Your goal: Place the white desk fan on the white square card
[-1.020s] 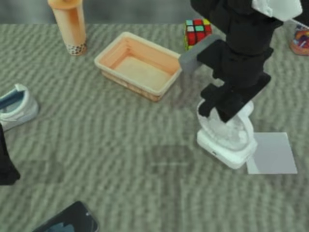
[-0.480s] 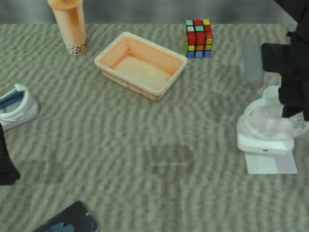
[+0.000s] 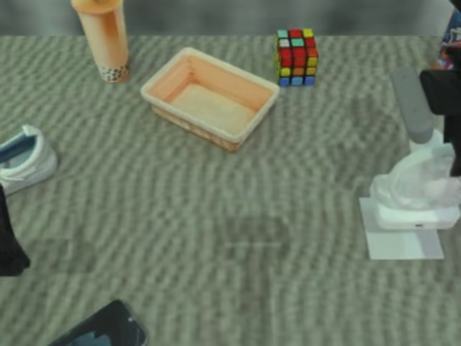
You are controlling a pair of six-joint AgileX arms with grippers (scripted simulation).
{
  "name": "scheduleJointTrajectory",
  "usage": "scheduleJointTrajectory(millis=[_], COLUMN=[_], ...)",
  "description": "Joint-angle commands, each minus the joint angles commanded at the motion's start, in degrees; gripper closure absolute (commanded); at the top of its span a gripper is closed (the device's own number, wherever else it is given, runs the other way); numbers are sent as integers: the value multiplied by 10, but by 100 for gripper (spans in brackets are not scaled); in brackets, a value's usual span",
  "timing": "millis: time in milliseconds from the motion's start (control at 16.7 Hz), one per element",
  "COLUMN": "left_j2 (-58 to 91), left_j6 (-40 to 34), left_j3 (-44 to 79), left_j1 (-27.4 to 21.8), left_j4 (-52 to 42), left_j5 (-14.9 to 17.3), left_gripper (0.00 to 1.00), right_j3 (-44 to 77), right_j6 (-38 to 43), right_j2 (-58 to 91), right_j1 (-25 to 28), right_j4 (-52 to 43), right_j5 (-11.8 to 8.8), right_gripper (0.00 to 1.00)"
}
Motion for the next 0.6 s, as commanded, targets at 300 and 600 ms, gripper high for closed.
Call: scheduleJointTrajectory(millis=[300, 600], left_j2=[0, 0], left_j6=[0, 0], left_j3=[0, 0], left_j1=[0, 0], left_j4=[0, 0], left_j5=[0, 0], left_gripper=[0, 0], right_j3=[-21, -70], right_j6=[2, 1], right_j2=[2, 7], right_j1=[2, 1], right_j4=[24, 77], right_j5=[1, 0], right_gripper=[100, 100])
